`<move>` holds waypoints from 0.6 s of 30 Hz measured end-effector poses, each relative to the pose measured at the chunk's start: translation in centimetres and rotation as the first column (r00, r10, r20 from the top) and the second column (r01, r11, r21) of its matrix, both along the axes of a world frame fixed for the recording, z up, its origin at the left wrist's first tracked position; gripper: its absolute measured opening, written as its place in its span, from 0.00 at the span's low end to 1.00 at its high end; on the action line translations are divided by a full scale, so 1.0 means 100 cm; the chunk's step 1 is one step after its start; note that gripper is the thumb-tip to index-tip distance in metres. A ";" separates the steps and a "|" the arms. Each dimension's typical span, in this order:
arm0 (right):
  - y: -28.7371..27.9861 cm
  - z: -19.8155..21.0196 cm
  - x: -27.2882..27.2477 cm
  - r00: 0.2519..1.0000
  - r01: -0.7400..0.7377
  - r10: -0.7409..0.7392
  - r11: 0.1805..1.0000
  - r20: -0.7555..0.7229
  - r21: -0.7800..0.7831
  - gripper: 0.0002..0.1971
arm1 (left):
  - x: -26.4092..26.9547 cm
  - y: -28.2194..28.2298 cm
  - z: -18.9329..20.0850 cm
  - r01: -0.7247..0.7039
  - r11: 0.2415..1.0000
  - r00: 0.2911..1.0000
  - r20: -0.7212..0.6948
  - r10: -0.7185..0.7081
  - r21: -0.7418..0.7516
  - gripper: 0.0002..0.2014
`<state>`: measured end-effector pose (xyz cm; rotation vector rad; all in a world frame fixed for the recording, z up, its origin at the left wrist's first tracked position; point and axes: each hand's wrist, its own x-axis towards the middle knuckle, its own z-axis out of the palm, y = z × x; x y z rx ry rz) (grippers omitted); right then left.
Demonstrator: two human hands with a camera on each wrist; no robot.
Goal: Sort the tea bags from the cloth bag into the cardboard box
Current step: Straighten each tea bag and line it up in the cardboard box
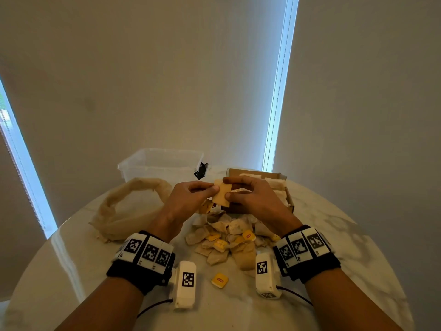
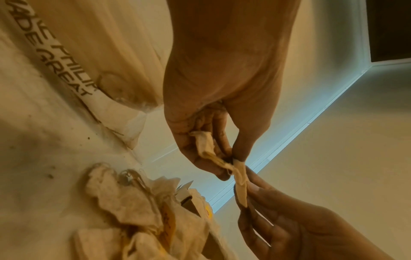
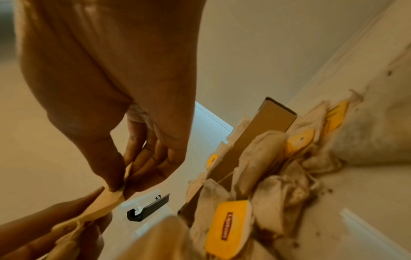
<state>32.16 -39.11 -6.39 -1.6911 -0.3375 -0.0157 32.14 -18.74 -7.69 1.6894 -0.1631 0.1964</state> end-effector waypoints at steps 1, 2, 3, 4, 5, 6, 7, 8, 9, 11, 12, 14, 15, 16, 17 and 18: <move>0.000 0.000 0.000 1.000 0.001 -0.001 1.000 -0.002 -0.001 0.18 | 0.000 0.001 0.000 0.001 1.000 1.000 0.002 -0.001 0.000 0.10; 0.001 -0.001 0.000 1.000 0.000 0.000 1.000 -0.002 -0.002 0.18 | 0.000 0.002 0.000 0.007 1.000 1.000 0.005 -0.007 -0.004 0.11; 0.001 -0.001 -0.001 1.000 0.004 -0.004 1.000 0.001 0.000 0.18 | -0.001 0.002 0.001 0.014 1.000 1.000 0.011 -0.014 -0.009 0.12; 0.001 -0.001 -0.001 1.000 0.013 -0.013 1.000 0.009 0.001 0.17 | -0.001 0.002 0.001 0.022 1.000 1.000 0.017 -0.022 -0.014 0.12; 0.001 -0.002 -0.001 1.000 0.024 -0.024 1.000 0.017 0.001 0.17 | -0.002 0.002 0.002 0.033 0.999 0.999 0.019 -0.033 -0.017 0.12; 0.001 -0.003 0.000 0.999 0.034 -0.033 0.999 0.025 -0.002 0.16 | -0.002 0.002 0.002 0.045 0.999 0.999 0.020 -0.044 -0.021 0.12; 0.001 -0.003 0.000 0.999 0.040 -0.040 0.999 0.031 -0.009 0.15 | -0.003 0.002 0.002 0.054 0.998 0.998 0.021 -0.054 -0.022 0.11; 0.001 -0.004 0.001 0.998 0.048 -0.047 0.999 0.034 -0.019 0.14 | -0.003 0.002 0.002 0.059 0.998 0.998 0.023 -0.059 -0.023 0.10; 0.000 -0.004 0.001 0.998 0.055 -0.054 0.998 0.035 -0.026 0.14 | -0.003 0.002 0.002 0.061 0.998 0.998 0.024 -0.061 -0.022 0.10; 0.000 -0.003 0.000 0.997 0.069 -0.068 0.997 0.034 -0.030 0.12 | -0.004 0.002 0.003 0.066 0.998 0.997 0.028 -0.066 -0.010 0.12; -0.001 -0.003 -0.001 0.997 0.071 -0.070 0.997 0.032 -0.030 0.12 | -0.004 0.003 0.004 0.069 0.998 0.997 0.035 -0.069 -0.003 0.14; -0.002 -0.003 -0.002 0.997 0.071 -0.069 0.997 0.032 -0.035 0.12 | -0.005 0.006 0.005 0.079 0.997 0.995 0.064 -0.080 0.020 0.18; -0.002 -0.002 -0.003 0.997 0.076 -0.074 0.996 0.035 -0.046 0.11 | -0.006 0.008 0.006 0.090 0.995 0.993 0.079 -0.093 0.044 0.19; -0.003 -0.003 -0.002 0.995 0.084 -0.081 0.994 0.049 -0.067 0.10 | -0.007 0.009 0.007 0.105 0.991 0.990 0.085 -0.111 0.079 0.20; -0.004 -0.003 -0.001 0.994 0.094 -0.087 0.991 0.071 -0.100 0.09 | -0.007 0.010 0.008 0.122 0.985 0.988 0.080 -0.133 0.121 0.19; -0.004 -0.002 -0.001 0.992 0.102 -0.090 0.986 0.091 -0.132 0.08 | -0.007 0.011 0.008 0.139 0.977 0.986 0.066 -0.151 0.162 0.18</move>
